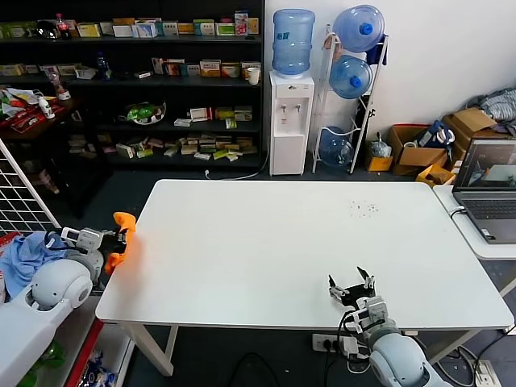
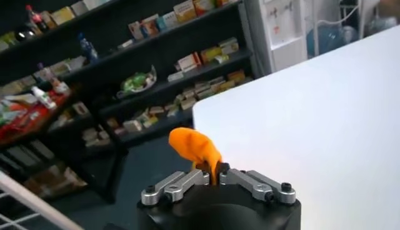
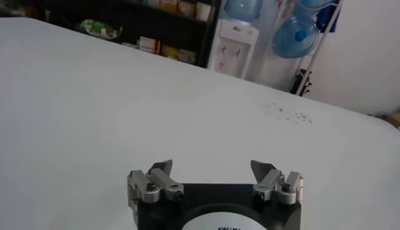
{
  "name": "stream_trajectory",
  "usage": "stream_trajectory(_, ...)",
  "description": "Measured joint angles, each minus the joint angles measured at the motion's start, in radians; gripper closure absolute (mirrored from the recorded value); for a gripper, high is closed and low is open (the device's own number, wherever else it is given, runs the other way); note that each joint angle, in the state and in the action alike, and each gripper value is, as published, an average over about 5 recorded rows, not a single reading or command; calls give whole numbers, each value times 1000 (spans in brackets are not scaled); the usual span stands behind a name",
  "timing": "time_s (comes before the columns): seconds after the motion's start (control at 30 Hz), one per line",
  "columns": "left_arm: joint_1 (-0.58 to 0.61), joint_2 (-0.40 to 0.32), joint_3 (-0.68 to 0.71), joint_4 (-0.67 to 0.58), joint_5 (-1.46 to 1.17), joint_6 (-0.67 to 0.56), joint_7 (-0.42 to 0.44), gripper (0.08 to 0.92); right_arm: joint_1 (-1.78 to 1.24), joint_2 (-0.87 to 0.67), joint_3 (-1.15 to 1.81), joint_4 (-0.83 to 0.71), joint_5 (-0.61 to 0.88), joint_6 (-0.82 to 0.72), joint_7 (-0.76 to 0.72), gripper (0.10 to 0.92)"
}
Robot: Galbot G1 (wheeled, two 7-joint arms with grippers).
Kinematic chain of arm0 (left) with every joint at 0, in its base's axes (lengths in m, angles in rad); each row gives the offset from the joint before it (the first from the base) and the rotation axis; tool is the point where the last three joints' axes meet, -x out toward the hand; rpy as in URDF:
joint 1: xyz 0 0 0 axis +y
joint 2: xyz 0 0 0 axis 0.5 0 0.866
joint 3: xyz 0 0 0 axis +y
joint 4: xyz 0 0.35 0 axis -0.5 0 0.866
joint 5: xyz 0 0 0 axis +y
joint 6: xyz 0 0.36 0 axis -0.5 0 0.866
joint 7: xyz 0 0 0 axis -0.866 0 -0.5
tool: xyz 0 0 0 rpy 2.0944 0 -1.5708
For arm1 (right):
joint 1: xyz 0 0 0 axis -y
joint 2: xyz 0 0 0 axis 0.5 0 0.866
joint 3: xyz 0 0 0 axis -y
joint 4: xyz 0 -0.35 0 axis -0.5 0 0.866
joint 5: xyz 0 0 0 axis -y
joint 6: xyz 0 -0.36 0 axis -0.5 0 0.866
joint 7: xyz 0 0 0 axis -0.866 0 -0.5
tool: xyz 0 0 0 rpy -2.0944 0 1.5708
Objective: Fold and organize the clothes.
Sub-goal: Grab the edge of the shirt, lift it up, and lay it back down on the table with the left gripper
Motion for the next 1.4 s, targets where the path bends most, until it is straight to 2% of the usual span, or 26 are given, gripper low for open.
stream_trajectory(0.23, 0, -115, 24, -42, -90, 8, -84, 866, -10, -6, 13, -7, -4, 0, 0, 203)
stream_trajectory(0.53, -13, -324, 74, -30, -103, -21, -157, 866, -38, -31, 40, 5, 1, 1, 3, 203)
stream_trajectory(0.97, -33, -689, 143, 67, -19, -100, -199, 866, -58, -42, 63, 10, 1, -1, 11, 203)
stream_trajectory(1.2, -42, -847, 167, 130, 41, -151, -199, 859, -72, -43, 75, 10, 0, 2, 11, 203)
stream_trajectory(1.3, -45, -892, 177, 160, 60, -186, -193, 808, -74, -46, 78, 10, 2, 2, 11, 203)
stream_trajectory(1.4, -48, -926, 190, 185, 77, -231, -182, 722, -73, -48, 79, 13, 6, -1, 13, 203)
